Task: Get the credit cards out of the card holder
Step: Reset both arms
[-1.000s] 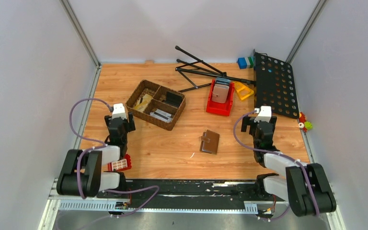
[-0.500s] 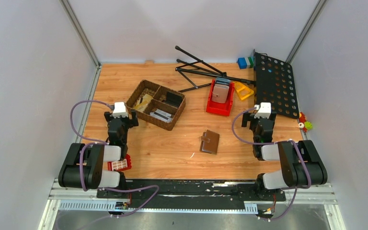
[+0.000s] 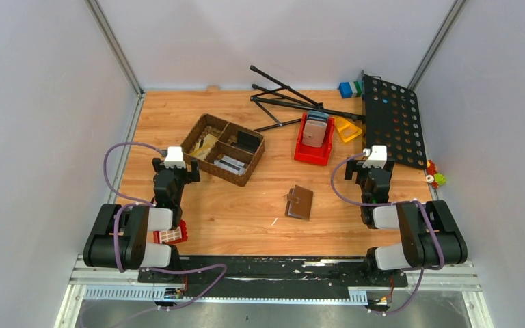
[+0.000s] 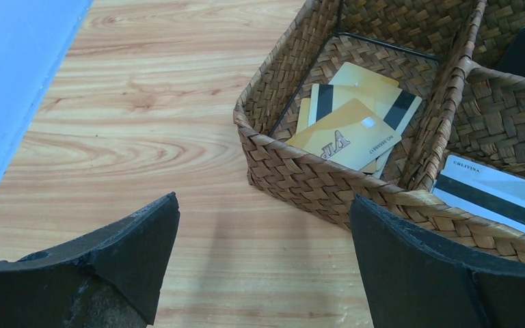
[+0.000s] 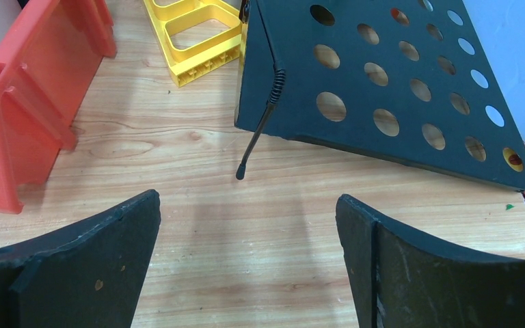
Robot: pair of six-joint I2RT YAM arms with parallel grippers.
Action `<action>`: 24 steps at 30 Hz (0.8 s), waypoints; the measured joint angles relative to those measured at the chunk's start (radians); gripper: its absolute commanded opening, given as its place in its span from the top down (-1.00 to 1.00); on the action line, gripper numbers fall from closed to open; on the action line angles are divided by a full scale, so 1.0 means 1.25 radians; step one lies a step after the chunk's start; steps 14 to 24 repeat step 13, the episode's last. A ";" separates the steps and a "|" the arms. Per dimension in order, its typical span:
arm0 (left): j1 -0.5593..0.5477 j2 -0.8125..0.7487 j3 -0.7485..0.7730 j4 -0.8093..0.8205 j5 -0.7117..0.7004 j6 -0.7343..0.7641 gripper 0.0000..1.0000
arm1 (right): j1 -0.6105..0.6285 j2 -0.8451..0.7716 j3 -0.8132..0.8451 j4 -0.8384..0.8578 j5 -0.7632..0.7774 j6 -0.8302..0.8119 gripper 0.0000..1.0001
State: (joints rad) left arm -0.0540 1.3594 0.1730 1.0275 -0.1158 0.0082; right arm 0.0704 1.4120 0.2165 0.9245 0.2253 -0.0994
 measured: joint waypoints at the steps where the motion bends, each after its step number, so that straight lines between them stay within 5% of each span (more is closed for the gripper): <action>1: 0.000 0.000 0.000 -0.001 0.003 0.001 -1.00 | 0.000 0.000 0.000 0.000 0.000 0.000 -1.00; 24: 0.000 0.000 0.000 -0.012 0.012 0.003 -1.00 | 0.000 0.000 0.000 0.000 0.000 0.000 -1.00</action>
